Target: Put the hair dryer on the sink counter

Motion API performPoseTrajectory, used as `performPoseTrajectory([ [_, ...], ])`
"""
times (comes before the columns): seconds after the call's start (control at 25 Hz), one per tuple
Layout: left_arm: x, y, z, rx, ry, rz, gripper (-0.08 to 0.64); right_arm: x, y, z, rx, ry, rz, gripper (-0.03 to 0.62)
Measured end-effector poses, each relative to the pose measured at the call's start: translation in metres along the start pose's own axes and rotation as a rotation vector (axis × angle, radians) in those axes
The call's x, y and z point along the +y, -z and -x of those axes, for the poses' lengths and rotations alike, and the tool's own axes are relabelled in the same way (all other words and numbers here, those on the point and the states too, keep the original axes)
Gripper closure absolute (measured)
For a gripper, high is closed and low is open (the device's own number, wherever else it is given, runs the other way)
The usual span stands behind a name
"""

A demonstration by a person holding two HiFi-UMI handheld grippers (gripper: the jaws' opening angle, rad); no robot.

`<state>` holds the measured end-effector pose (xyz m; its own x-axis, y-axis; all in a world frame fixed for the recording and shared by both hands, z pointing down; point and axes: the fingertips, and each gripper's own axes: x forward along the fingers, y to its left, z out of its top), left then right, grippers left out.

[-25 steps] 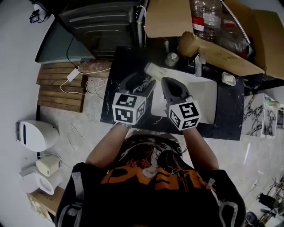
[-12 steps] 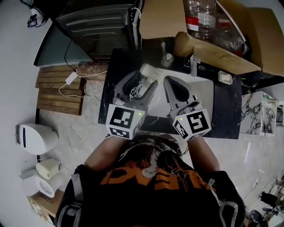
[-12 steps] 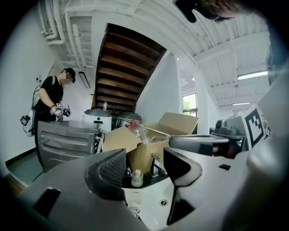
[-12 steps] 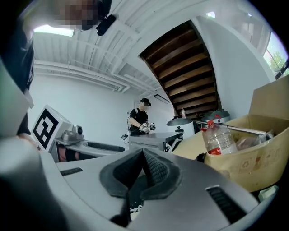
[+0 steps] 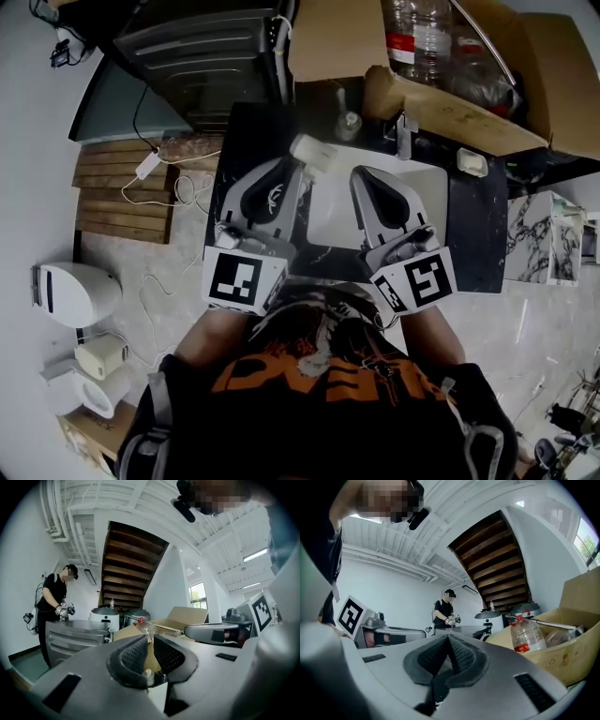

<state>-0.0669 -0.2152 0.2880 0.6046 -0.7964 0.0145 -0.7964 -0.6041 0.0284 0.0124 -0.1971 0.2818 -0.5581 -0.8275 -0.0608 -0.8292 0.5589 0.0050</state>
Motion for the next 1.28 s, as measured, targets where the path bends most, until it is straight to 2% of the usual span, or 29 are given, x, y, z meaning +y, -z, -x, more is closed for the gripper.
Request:
performPoseTrajectory([
  [0.16,-0.008,-0.013,0.006,-0.043,-0.001,0.006,0.537,0.004,-0.011,0.003,-0.024,-0.013,0.028,0.578],
  [1.0,0.0,-0.015,0.017,-0.025,-0.037,-0.02,0.537,0.003,-0.004,0.005,-0.04,0.013,0.014,0.578],
  [1.28,0.007,-0.01,0.025,-0.007,-0.043,-0.059,0.537,0.01,-0.002,0.002,-0.032,0.004,0.013,0.578],
])
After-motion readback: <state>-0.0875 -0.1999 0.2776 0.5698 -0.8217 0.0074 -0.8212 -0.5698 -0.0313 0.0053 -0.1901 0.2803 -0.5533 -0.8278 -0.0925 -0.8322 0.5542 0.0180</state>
